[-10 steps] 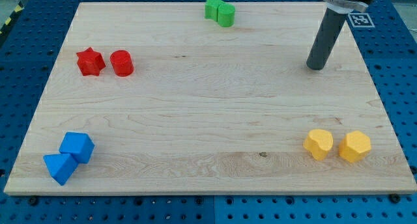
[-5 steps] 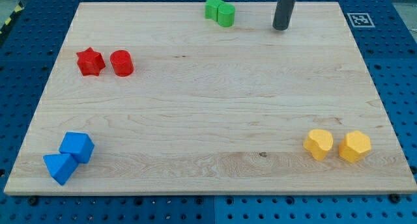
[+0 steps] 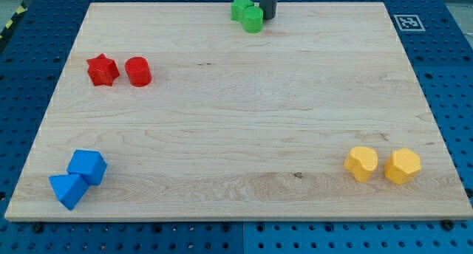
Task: Separate the green circle from the green star
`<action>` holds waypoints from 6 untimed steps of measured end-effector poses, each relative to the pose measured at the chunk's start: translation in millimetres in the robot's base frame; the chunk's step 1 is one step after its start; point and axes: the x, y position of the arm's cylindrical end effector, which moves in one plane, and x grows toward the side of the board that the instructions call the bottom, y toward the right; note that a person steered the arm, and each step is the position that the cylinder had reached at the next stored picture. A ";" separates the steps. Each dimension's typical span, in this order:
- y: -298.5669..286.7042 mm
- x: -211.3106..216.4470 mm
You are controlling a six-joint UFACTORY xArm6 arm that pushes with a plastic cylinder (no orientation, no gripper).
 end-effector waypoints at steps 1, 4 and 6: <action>-0.1 0.0; -0.2 17.8; 28.7 75.6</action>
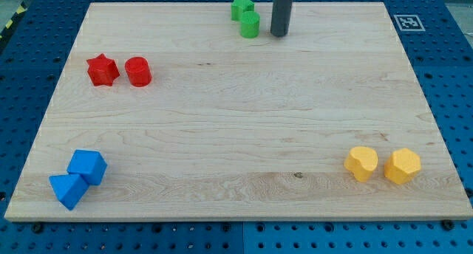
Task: Separate the green circle from the green star
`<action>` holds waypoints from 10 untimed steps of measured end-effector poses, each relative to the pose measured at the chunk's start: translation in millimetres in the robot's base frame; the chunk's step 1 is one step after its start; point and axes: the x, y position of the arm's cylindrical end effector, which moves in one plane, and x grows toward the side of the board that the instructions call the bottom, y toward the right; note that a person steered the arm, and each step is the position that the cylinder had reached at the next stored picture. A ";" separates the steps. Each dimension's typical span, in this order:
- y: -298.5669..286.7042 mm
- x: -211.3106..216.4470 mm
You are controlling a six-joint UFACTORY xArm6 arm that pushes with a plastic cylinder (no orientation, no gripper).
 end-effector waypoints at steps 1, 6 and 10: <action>-20.6 48.2; -383.8 28.9; -384.5 73.5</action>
